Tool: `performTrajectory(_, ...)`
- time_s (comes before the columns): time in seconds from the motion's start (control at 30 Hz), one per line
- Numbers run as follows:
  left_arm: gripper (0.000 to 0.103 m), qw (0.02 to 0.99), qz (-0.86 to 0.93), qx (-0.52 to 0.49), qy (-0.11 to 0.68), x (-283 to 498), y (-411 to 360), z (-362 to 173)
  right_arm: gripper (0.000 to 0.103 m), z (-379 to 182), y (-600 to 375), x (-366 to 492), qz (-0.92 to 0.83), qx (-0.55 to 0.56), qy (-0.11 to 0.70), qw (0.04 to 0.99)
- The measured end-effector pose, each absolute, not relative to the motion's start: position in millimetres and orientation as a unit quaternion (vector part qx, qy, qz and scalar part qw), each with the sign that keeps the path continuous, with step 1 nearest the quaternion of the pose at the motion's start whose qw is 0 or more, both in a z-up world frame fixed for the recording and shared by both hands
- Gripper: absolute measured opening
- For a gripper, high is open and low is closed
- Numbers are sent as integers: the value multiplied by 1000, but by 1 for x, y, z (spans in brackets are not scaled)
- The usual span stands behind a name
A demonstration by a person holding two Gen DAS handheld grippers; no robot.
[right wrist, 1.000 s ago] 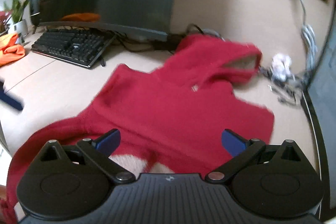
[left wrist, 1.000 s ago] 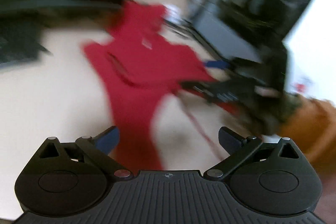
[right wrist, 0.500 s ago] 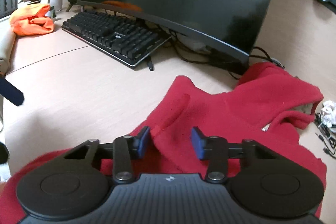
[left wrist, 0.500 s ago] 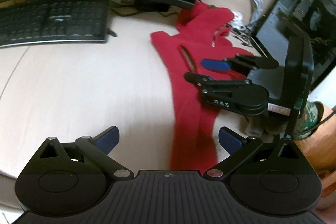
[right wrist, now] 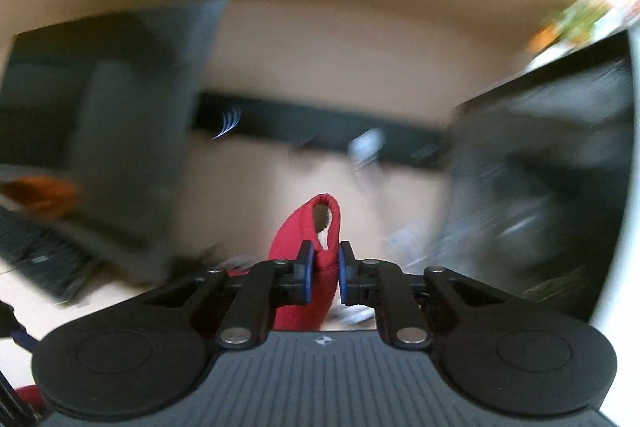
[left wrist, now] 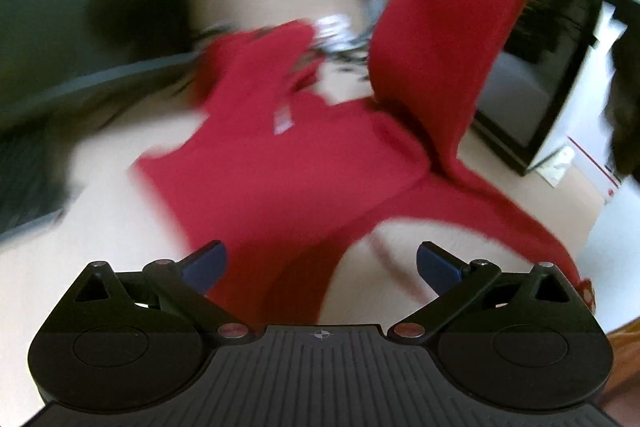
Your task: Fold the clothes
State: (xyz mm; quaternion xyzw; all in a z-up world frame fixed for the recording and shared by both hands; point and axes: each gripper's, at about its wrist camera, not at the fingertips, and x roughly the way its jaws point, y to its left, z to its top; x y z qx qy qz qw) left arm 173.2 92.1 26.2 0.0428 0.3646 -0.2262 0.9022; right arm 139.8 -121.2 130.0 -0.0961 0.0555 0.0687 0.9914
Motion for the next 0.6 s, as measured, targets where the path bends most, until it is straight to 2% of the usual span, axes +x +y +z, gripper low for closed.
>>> performTrajectory(0.17, 103, 899, -251, 174, 314, 206, 25, 13, 12, 136, -151, 123, 19, -108, 44, 993)
performTrajectory(0.3, 100, 880, -270, 203, 334, 225, 3, -7, 12, 119, -158, 118, 26, -94, 72, 993)
performTrajectory(0.37, 95, 871, -277, 206, 350, 235, -5, -16, 12, 109, -162, 117, 32, -84, 91, 992)
performTrajectory(0.43, 85, 869, -272, 196, 365, 244, -12, -22, 12, 99, -165, 115, 37, -74, 111, 990)
performTrajectory(0.6, 85, 871, -268, 205, 356, 252, -29, -29, 12, 87, -173, 112, 45, -64, 137, 988)
